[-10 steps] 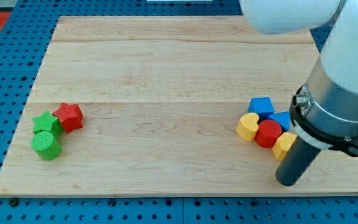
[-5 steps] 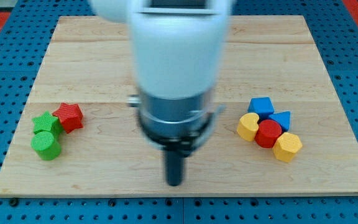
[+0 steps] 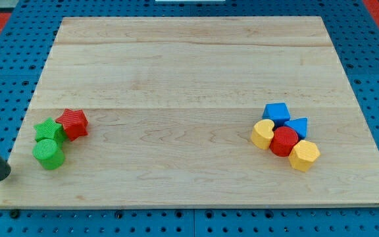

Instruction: Move your arm to the bottom left corner of the board

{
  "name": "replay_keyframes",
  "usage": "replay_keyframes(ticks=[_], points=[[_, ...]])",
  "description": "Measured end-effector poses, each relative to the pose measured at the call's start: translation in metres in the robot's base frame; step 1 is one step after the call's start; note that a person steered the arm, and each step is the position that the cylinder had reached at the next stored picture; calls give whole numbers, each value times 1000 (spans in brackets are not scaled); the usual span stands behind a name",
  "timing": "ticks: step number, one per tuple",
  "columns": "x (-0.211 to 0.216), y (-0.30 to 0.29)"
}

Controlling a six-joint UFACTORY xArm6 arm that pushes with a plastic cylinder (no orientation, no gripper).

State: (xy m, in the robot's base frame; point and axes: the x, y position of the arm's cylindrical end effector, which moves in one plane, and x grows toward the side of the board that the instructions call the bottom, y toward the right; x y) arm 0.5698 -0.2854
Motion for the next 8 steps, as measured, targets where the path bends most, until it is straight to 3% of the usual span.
replay_keyframes(ticks=[3,5,8], points=[[0,-2],[32,5],[39,27]])
